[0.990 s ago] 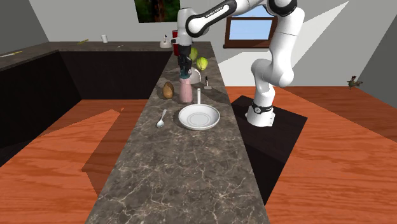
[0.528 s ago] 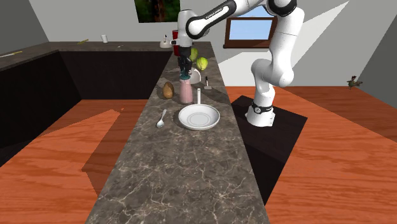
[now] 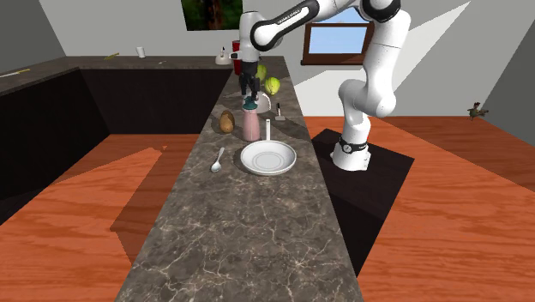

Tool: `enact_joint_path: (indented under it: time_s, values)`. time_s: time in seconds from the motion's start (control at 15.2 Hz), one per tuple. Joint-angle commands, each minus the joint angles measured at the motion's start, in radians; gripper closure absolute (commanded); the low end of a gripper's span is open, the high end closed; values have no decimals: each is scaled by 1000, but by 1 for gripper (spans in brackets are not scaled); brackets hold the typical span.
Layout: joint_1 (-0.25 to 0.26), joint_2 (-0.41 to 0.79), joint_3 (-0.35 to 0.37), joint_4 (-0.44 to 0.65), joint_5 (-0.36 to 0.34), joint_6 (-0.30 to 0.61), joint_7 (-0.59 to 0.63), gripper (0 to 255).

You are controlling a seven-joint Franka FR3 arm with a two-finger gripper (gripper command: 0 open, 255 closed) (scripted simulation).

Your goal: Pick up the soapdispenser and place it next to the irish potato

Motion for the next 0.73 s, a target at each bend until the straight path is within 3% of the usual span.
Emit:
enact_joint_path:
  time_s: [0.0,0.13,0.66]
  values:
    - [-3,-25,9,33,-15,-54,13,0]
    - [-6,-47,18,76,-28,-115,23,0]
    - [-6,-47,18,76,-28,-115,23,0]
